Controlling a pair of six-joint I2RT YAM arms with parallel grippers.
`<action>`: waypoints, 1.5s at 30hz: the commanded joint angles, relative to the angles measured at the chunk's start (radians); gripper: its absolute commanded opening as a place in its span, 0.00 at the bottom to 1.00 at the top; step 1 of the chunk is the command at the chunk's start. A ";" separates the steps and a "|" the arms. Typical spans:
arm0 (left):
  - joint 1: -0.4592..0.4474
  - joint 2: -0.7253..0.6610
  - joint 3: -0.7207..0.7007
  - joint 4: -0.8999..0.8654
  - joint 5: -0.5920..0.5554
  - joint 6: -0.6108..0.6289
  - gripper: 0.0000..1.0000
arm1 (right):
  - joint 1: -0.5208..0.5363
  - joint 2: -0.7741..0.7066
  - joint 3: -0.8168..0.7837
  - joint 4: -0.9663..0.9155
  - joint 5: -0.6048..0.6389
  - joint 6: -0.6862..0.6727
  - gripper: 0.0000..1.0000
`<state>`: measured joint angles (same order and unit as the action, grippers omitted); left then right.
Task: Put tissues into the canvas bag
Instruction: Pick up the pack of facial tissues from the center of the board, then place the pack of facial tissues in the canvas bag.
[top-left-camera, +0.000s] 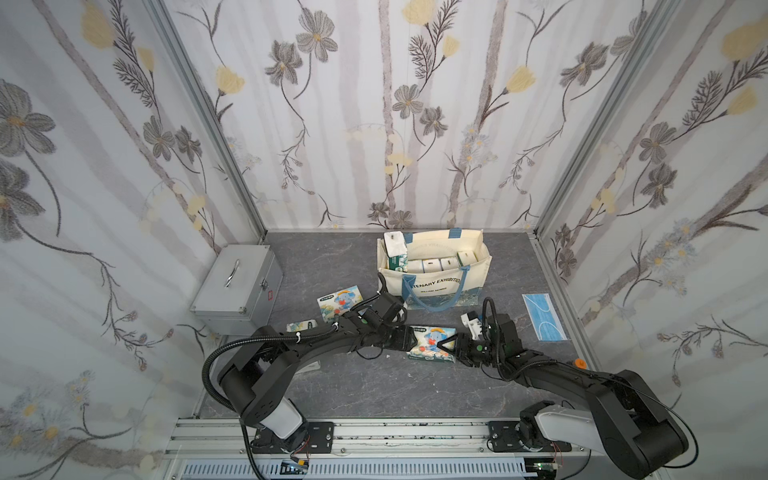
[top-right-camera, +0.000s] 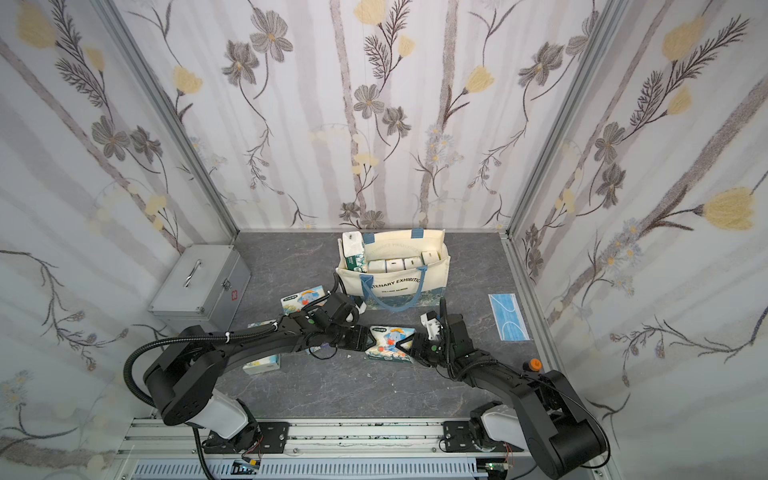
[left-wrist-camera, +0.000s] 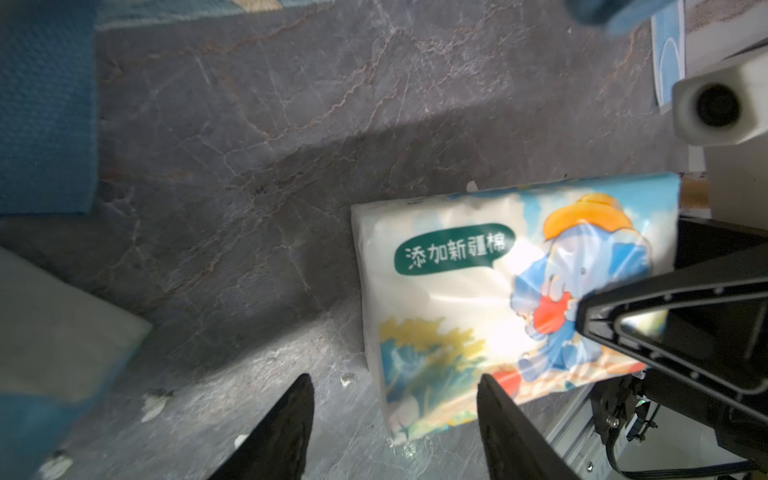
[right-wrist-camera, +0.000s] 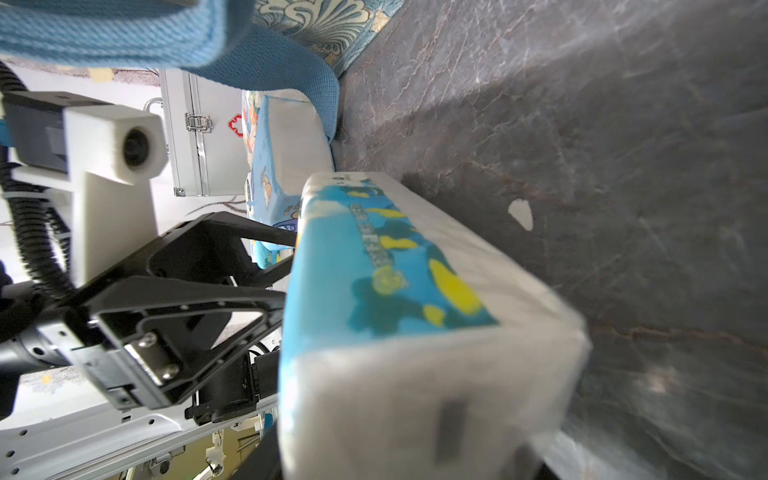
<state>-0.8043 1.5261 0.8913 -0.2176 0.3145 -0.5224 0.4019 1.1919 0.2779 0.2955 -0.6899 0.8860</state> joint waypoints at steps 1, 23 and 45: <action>0.002 -0.097 0.033 -0.123 -0.038 0.036 0.79 | -0.001 -0.072 0.014 -0.108 0.021 -0.030 0.51; 0.012 -1.102 -0.145 -0.405 -0.423 0.130 1.00 | -0.029 -0.126 1.056 -1.033 0.254 -0.470 0.49; 0.011 -1.217 -0.058 -0.674 -0.502 0.091 1.00 | -0.020 0.628 1.792 -1.370 0.348 -0.554 0.49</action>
<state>-0.7937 0.3313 0.8562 -0.8616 -0.1635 -0.4286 0.3729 1.7954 2.0388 -1.0225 -0.3122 0.3466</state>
